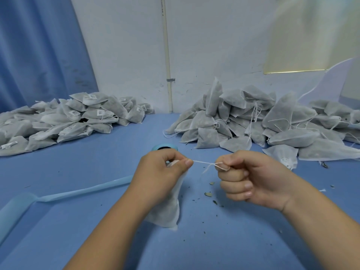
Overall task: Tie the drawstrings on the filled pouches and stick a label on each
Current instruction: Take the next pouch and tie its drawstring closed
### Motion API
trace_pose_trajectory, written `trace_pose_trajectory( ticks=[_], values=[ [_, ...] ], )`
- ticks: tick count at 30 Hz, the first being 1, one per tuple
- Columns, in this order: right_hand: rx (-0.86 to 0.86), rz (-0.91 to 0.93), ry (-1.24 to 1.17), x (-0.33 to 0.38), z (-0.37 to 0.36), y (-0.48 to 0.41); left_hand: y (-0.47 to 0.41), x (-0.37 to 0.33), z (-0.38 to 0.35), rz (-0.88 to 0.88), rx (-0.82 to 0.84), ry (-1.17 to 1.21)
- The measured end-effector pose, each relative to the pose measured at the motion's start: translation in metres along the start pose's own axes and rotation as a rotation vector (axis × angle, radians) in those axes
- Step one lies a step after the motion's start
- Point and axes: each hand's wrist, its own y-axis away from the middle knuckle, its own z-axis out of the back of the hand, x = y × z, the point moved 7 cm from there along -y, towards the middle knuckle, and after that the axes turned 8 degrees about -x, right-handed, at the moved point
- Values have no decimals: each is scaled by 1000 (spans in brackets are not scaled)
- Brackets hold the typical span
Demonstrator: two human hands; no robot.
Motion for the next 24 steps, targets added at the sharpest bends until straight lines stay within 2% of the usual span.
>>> trace_pose_trajectory(
  ticks=[7,9,13,16,18,21,24],
  values=[
    [16,277,-148,8,-13,0,5,-3,-7,-23,87,56],
    [-31,259,-140,9,-11,-1,3,-4,-5,-17,66,54],
    [-127,78,38,1,2,-2,-1,-4,7,-41,-72,9],
    [-174,80,48,1,9,-2,0,-2,4,-45,-69,-21],
    [-266,156,-1,7,18,-3,1,6,0,20,4,-17],
    [-443,276,-79,17,38,-2,3,18,-8,135,227,-45],
    [-657,367,-60,21,63,4,8,23,-13,181,414,-125]
  ],
)
